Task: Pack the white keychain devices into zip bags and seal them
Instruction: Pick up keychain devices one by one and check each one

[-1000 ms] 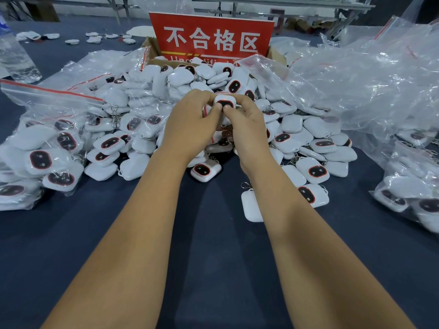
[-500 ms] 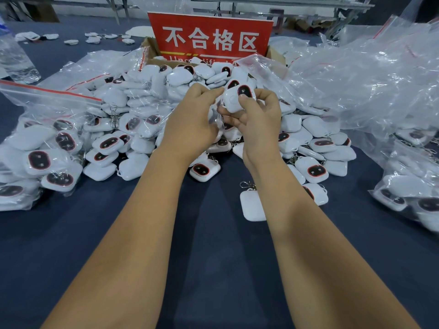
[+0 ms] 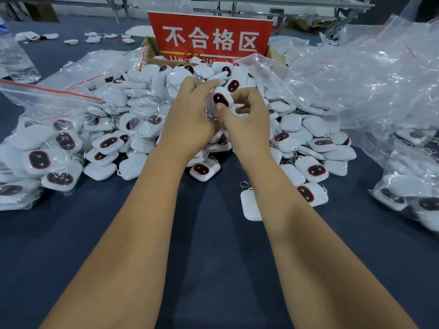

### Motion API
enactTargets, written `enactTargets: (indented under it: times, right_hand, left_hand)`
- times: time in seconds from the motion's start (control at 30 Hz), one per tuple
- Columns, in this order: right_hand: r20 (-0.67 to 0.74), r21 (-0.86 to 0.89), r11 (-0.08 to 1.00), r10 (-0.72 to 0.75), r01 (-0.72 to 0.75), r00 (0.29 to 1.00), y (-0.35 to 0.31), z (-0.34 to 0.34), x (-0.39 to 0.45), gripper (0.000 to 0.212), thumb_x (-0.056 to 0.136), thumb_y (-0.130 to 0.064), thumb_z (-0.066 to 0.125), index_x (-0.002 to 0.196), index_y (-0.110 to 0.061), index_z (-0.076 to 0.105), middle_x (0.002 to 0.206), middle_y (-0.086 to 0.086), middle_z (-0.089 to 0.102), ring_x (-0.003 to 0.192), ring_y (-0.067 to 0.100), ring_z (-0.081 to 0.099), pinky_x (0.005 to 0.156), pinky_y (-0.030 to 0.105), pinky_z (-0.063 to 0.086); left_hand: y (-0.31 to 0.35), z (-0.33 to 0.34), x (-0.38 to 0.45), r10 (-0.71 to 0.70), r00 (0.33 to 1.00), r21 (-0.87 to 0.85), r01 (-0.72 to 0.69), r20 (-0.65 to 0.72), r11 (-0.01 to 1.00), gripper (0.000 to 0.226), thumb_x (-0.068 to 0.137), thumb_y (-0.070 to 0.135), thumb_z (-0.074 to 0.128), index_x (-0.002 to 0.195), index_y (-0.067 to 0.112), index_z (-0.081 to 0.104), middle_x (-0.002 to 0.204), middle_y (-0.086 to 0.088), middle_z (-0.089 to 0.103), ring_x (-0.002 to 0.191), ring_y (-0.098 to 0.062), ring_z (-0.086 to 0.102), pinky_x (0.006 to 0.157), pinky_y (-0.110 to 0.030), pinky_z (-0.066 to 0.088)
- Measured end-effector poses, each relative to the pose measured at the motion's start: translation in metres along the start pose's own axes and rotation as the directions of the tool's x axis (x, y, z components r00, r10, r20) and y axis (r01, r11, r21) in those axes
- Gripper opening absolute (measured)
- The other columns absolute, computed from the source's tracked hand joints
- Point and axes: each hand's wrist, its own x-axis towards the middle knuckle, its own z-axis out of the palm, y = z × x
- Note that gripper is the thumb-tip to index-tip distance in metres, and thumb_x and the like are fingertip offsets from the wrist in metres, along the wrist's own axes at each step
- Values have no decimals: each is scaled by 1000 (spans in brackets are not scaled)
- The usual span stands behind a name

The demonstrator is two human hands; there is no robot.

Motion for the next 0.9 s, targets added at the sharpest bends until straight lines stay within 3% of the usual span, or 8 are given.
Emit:
enactTargets:
  times: [0.1, 0.17, 0.27, 0.37, 0.43, 0.57, 0.73, 0.9]
  right_hand:
    - [12, -22, 999, 34, -34, 999, 2, 1, -1, 25, 85, -24, 73, 81, -33, 50, 91, -10, 61, 74, 4, 56, 69, 19, 46]
    - [21, -24, 999, 33, -32, 999, 2, 2, -2, 26, 86, -26, 73, 80, -33, 49, 82, -14, 59, 60, 0, 52, 61, 17, 44]
    - [31, -83, 996, 23, -20, 999, 3, 3, -2, 22, 86, -28, 72, 80, -35, 52, 83, -15, 61, 67, 2, 54, 64, 20, 44]
    - [89, -97, 995, 22, -14, 996, 4, 3, -2, 6, 93, -29, 64, 89, -33, 65, 96, -6, 67, 82, 10, 60, 78, 34, 52]
    - [128, -85, 996, 6, 5, 992, 3, 3, -4, 17, 96, -28, 57, 86, -33, 69, 92, -9, 66, 87, 8, 60, 82, 31, 51]
    - [195, -69, 995, -53, 67, 979, -1, 3, -7, 29, 94, -24, 53, 68, -21, 66, 65, -6, 56, 63, 1, 44, 59, 20, 37]
    - [221, -28, 999, -11, 17, 975, -3, 1, -6, 41, 95, -28, 49, 76, 6, 61, 69, 16, 40, 63, 7, 40, 59, 24, 33]
    - [280, -37, 999, 38, -28, 959, -4, 1, -5, 38, 102, -25, 44, 72, -32, 67, 69, -15, 55, 70, 2, 53, 73, 25, 45]
  left_hand:
    - [0, -2, 1, 12, 999, 31, -11, -38, 999, 64, 78, 14, 75, 138, 18, 54, 115, 9, 39, 96, 10, 39, 76, 1, 37]
    - [1, -3, 0, 33, 999, 38, -31, -43, 999, 64, 78, 12, 73, 138, 18, 54, 116, 9, 38, 97, 8, 40, 79, -12, 45]
    - [4, -3, -1, 56, 998, 39, -56, -16, 998, 64, 78, 5, 67, 139, 18, 53, 117, 10, 37, 94, 3, 44, 82, -30, 49]
    - [4, -2, -1, 67, 997, 39, -66, -23, 997, 62, 79, 6, 67, 139, 14, 52, 118, 7, 36, 89, 1, 45, 81, -27, 47]
    - [3, -2, 0, 70, 996, 47, -68, -50, 997, 62, 80, 7, 69, 140, 11, 51, 120, 3, 39, 89, 6, 40, 80, -18, 43]
    - [3, -4, 0, 101, 992, 74, -96, -80, 993, 64, 78, 0, 65, 139, 9, 52, 126, -10, 46, 98, 8, 38, 78, -6, 39]
    - [9, -7, -1, 124, 990, 78, -118, -72, 990, 60, 74, 3, 61, 134, 12, 58, 122, -11, 51, 103, -7, 46, 77, -35, 49]
    - [9, -7, -2, 141, 986, 103, -131, -90, 986, 56, 78, 1, 66, 133, 12, 59, 122, -12, 52, 105, -8, 46, 78, -35, 49]
